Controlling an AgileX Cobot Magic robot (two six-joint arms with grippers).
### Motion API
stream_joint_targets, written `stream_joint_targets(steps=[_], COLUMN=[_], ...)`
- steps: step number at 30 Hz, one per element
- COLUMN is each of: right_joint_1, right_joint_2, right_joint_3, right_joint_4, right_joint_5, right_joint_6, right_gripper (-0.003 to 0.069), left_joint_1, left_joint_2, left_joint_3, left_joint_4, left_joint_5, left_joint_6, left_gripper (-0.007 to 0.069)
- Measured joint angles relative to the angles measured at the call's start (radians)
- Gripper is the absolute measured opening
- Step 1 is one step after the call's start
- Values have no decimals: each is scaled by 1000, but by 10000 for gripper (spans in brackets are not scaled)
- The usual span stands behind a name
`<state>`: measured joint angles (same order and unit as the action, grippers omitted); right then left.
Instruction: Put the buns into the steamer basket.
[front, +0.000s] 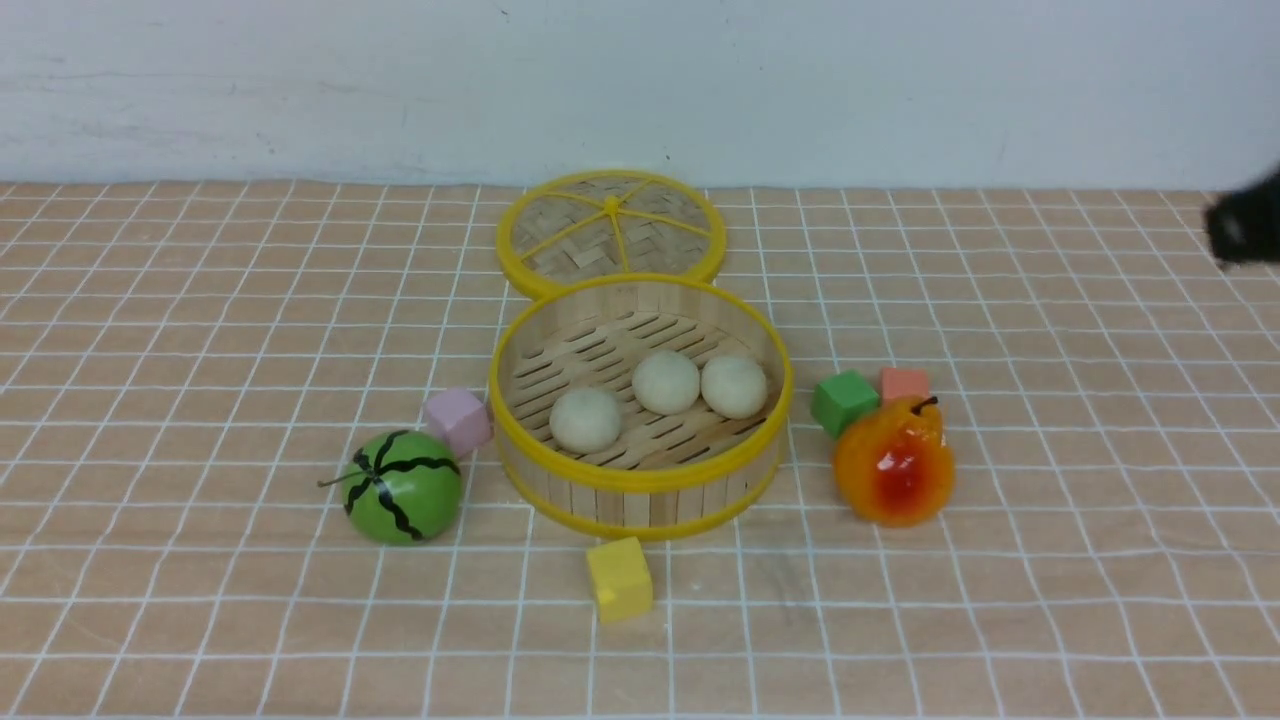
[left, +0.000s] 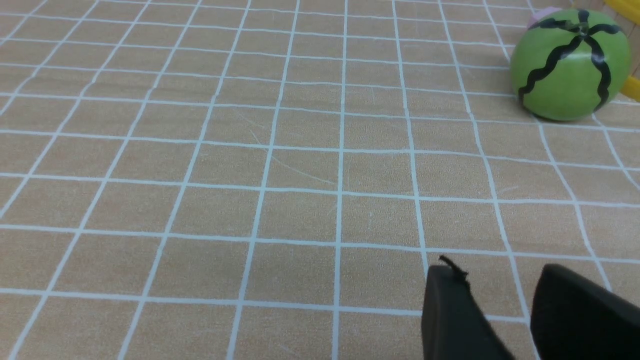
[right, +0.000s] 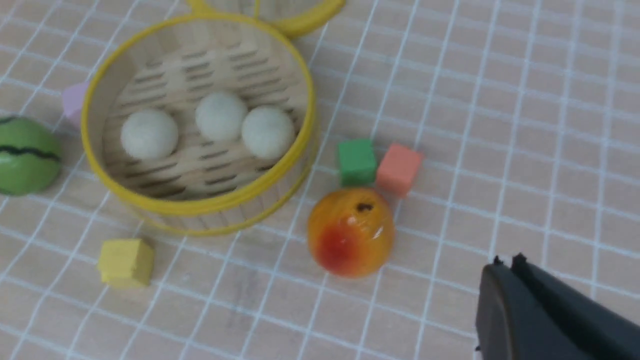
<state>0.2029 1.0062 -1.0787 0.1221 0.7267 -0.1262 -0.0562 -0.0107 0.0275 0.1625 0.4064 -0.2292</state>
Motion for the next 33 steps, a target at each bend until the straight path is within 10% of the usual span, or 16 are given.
stream_joint_targets(steps=[7, 33], right_joint_1=[0, -21], right_joint_2=[-393, -622], right_joint_3=[470, 729], right_joint_4=[16, 16], right_joint_5=[-377, -287], right_joint_6=[20, 52], right_gripper=[-18, -10], left_joint_1=[0, 0], left_joint_2=[0, 0], left_joint_3=[0, 0], left_joint_4=[0, 0], left_joint_5=[0, 0], left_joint_6=[0, 0], left_gripper=[239, 239])
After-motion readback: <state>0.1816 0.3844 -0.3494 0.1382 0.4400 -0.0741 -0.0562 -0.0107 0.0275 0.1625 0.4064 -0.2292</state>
